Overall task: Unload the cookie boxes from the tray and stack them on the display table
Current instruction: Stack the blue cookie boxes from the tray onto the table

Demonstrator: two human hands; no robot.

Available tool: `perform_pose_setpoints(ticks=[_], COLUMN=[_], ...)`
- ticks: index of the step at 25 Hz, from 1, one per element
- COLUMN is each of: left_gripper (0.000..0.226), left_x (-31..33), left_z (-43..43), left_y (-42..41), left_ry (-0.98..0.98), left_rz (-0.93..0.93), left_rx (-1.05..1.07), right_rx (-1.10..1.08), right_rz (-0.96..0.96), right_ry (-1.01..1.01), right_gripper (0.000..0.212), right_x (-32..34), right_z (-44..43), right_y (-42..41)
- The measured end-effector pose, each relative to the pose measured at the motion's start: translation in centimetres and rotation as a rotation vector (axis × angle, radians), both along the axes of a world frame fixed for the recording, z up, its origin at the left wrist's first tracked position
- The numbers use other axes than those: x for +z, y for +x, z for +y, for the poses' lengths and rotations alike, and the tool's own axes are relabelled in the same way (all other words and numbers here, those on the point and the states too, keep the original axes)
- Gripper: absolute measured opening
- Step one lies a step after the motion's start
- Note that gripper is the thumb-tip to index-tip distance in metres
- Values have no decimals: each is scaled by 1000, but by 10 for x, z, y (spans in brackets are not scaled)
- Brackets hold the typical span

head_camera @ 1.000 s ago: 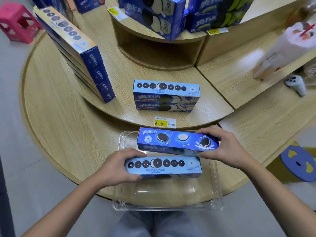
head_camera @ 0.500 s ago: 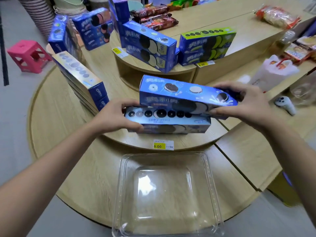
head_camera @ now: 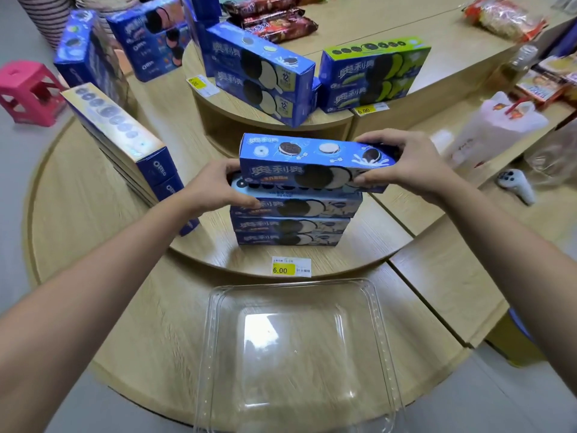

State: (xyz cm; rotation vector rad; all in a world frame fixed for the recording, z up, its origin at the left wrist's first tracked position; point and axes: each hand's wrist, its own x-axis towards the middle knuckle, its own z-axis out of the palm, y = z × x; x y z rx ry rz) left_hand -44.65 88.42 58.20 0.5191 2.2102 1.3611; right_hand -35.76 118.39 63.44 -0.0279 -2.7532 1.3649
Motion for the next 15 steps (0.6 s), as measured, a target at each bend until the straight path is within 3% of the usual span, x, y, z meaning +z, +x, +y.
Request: perform_pose_setpoints(ticks=[6, 10, 13, 15], left_gripper=[55, 69, 63, 56], left_x=[-3, -11, -17, -19], left_z=[-12, -20, -26, -29], left_y=[1, 5, 8, 8], left_ry=[56, 101, 119, 137], left_rz=[38, 52, 42, 43], left_rx=[25, 80, 112, 122], right_rx=[22, 68, 81, 89], right_rz=[14, -5, -15, -18], right_ry=[-73, 16, 31, 32], right_gripper=[56, 58, 63, 79], right_x=[-9, -15, -18, -20], right_z=[-5, -13, -15, -12], right_y=[-2, -3, -3, -2])
